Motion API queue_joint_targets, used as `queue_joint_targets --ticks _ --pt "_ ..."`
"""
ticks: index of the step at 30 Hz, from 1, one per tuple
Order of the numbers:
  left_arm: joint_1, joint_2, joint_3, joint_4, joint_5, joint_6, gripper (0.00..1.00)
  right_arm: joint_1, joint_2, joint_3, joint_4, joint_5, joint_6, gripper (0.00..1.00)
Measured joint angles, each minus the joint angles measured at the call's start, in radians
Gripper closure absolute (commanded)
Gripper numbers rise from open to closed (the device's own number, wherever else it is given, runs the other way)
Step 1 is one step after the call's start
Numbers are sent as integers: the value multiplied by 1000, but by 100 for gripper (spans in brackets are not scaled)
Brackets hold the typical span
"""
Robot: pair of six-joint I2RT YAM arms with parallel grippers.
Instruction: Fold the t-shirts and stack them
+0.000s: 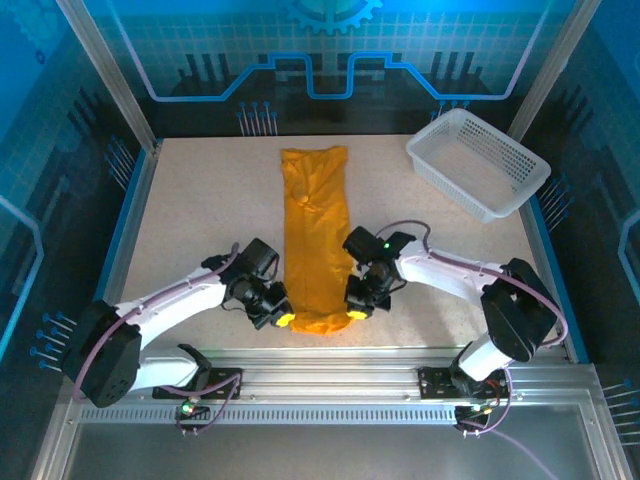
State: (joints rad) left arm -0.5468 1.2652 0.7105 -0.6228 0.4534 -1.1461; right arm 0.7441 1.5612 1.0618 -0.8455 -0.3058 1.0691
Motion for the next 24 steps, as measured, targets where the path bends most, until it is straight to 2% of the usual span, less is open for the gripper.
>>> queue_joint_targets --ticks 6,11,24 --pt "124 72 144 48 -24 11 95 -110 90 206 -34 34 -51 100" --pt "213 215 281 122 -35 48 94 -178 244 388 -42 52 -99 100" --pt "332 537 523 228 -38 109 92 -270 537 744 -42 82 -162 100"
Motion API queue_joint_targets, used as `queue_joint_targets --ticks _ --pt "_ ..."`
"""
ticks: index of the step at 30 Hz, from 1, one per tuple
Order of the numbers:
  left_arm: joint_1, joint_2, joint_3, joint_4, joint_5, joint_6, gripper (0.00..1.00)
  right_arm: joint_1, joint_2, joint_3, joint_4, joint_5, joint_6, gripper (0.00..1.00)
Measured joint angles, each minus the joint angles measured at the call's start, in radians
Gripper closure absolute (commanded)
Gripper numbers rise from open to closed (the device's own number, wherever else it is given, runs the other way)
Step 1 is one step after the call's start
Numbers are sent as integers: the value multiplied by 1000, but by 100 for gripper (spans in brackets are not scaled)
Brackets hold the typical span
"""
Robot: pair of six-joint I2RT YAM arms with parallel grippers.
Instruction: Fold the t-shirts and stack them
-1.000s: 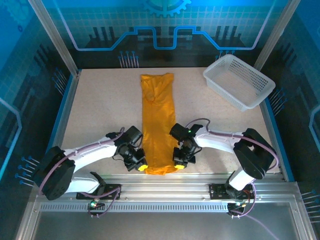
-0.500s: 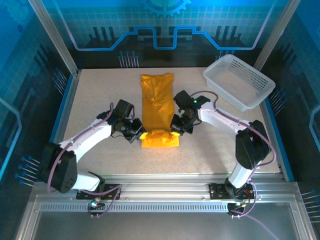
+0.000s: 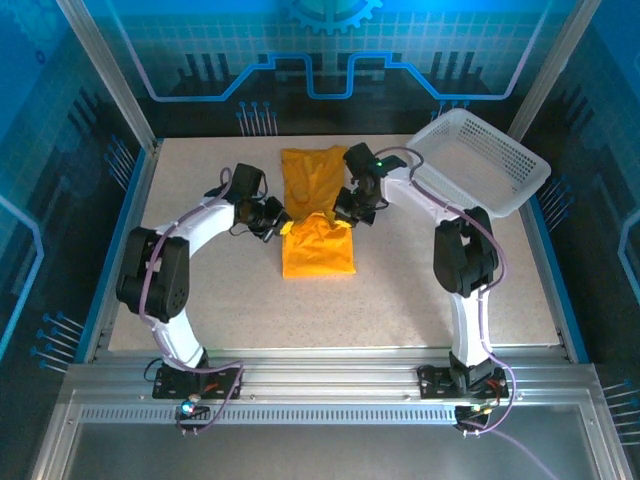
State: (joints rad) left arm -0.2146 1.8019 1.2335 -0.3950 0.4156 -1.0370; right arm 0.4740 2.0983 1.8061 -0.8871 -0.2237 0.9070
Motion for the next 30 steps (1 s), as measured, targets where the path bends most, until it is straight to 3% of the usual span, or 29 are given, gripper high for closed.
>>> queue_joint_targets --ticks 3,5,6,8,10,14,17,23,30 --pt "11 53 53 14 0 14 86 -9 56 48 3 -2 -7 100" --pt "18 87 83 21 0 23 71 -16 97 76 4 -5 -12 72" --pt "19 101 97 20 0 31 65 -18 113 87 4 -9 -13 64" --pt "23 130 120 20 0 38 52 -27 152 117 0 -14 -23 51" --pt "25 138 123 15 0 46 48 -35 171 133 -4 -11 -44 46" --pt "25 107 90 14 -29 48 47 -50 161 147 -12 2 -79 43" --pt "24 -11 -22 11 -53 40 50 -56 109 103 -8 21 -98 43" --pt "-30 -251 -261 21 -60 -62 51 -43 -146 -260 60 16 -80 46" --pt "-120 -232 -402 63 -56 -219 51 -5 -199 -489 158 -45 -8 48"
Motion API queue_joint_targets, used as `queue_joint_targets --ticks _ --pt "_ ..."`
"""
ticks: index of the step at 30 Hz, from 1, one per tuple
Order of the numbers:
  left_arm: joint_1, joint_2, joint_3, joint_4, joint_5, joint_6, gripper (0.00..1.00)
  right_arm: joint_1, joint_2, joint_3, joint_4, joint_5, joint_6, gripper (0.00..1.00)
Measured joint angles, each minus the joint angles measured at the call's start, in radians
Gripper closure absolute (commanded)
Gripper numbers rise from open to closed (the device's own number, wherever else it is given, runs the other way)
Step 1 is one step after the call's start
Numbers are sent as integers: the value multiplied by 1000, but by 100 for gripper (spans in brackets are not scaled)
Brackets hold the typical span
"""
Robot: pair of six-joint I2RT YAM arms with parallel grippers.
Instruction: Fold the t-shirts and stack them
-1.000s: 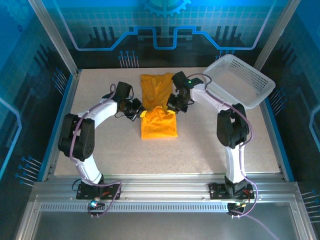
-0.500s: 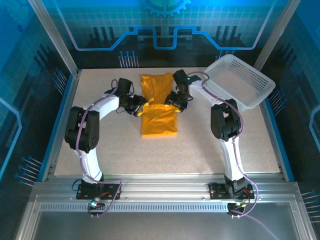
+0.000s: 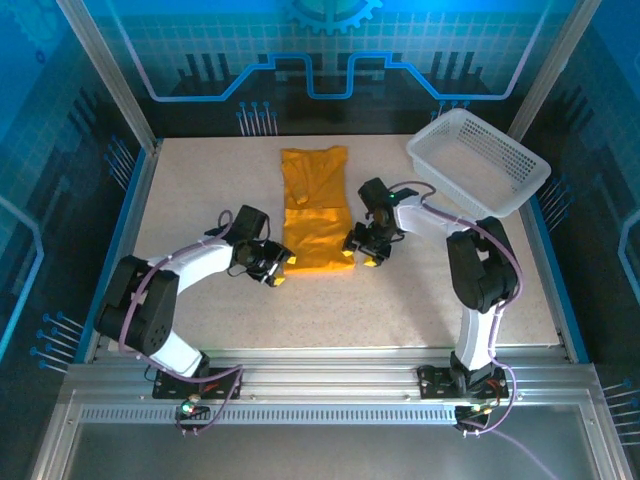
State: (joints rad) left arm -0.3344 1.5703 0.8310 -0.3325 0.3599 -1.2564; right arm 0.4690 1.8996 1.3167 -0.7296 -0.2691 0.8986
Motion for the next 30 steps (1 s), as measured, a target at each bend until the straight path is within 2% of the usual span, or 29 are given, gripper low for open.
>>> queue_joint_targets --ticks 4,8,11,13,15,16,20,24,30 --pt "-10 37 4 17 -5 -29 53 6 35 -13 51 -32 29 51" --pt "-10 85 26 26 -10 -30 64 14 83 8 71 -51 49 56" --pt "-10 116 32 43 -22 -33 80 16 105 24 61 -55 71 71" --pt "-10 123 34 46 -30 -33 92 18 115 34 69 -64 87 87" --pt "-10 124 45 44 -35 -28 100 22 121 38 77 -64 103 97" --pt "-10 123 54 43 -37 -27 100 23 121 39 77 -63 109 100" --pt "-9 102 79 27 -53 -8 100 23 117 51 68 -44 111 100" --pt "-9 5 77 -19 -56 7 100 24 74 52 46 -38 91 100" --pt "-31 -140 -34 -29 -8 22 100 68 -40 -52 51 -61 65 100"
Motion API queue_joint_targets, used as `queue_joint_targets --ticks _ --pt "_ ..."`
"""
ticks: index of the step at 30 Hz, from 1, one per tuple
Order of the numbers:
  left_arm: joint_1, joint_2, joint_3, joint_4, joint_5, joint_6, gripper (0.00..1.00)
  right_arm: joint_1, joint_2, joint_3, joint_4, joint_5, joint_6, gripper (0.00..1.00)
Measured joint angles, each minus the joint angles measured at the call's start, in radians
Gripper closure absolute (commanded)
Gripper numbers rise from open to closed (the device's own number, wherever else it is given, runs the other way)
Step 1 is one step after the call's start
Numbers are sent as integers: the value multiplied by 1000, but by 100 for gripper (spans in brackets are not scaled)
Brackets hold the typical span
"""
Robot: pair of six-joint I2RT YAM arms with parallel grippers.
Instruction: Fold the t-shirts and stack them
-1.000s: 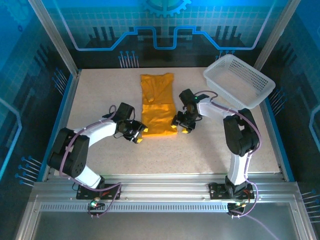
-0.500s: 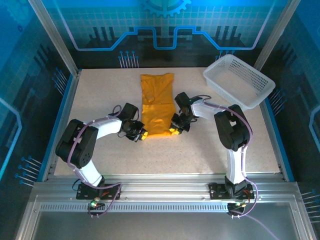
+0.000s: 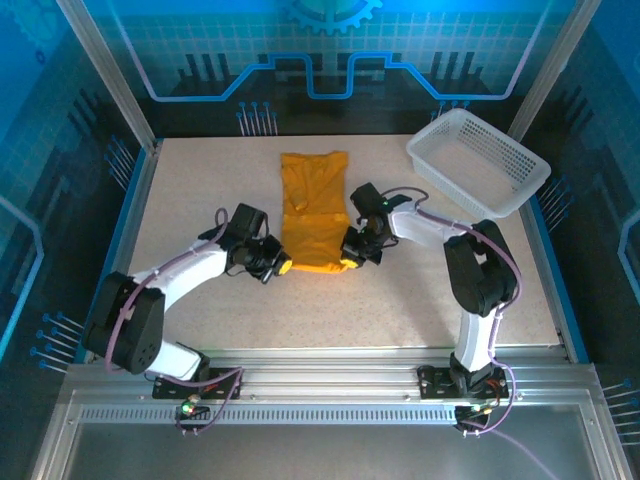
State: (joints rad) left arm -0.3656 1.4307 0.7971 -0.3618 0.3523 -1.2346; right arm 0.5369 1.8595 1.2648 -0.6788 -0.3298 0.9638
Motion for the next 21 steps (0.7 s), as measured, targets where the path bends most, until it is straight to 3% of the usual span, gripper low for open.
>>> queue_joint_targets --ticks 7,13,18,21 --pt "-142 -236 -193 -90 30 -43 100 141 -143 -201 -28 -30 17 100" --pt "-167 -494 -185 -174 4 -111 100 181 -281 -147 -113 -45 59 100" --pt "-141 -460 -76 -180 -41 -125 100 127 -296 -8 -168 -41 68 100" --pt "-65 -394 6 -164 -68 -119 100 64 -266 88 -197 -42 66 100"
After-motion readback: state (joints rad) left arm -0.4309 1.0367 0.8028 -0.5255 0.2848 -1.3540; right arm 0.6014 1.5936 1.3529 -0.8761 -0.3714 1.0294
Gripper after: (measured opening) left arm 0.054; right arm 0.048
